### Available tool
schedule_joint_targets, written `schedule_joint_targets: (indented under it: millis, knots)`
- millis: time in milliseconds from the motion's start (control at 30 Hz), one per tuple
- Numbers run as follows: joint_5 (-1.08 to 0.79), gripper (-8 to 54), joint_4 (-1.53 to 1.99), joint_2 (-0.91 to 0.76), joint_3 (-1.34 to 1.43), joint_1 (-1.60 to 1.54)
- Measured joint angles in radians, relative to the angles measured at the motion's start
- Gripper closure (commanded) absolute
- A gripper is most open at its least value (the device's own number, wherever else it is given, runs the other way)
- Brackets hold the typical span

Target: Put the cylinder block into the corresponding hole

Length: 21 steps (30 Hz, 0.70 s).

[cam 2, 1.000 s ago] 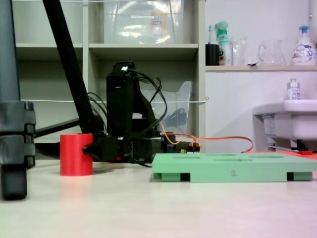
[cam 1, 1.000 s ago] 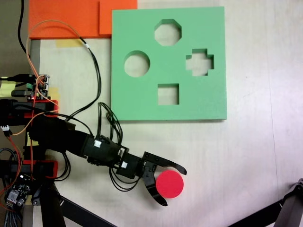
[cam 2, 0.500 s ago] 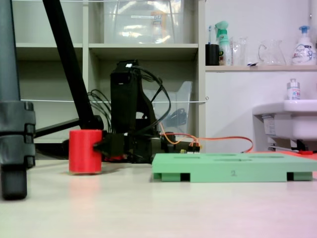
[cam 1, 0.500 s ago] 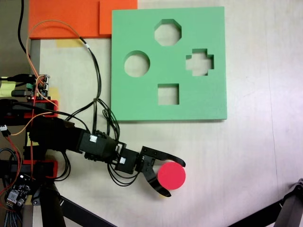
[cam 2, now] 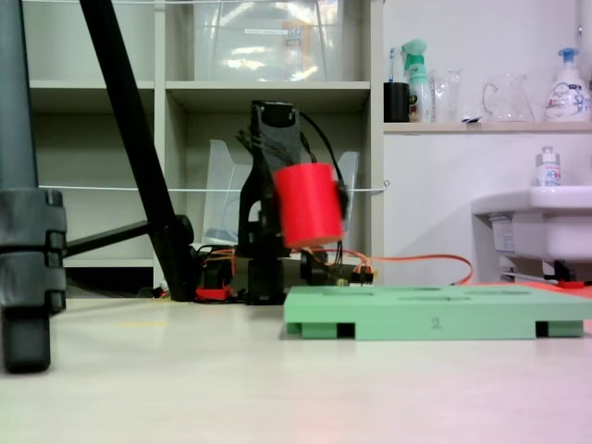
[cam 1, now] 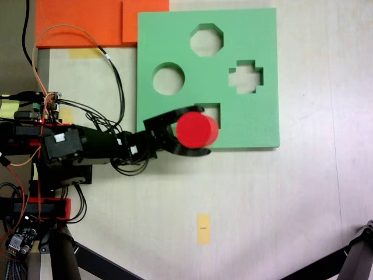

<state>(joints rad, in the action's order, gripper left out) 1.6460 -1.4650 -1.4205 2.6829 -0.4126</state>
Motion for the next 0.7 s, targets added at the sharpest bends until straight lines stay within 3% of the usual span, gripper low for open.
schedule_joint_targets:
  millis: [400,700]
  knots:
    - [0.005,33.4,0.100,-0.081,0.043,-0.387]
    - [0.005,33.3,0.098,0.051,0.075,-0.423]
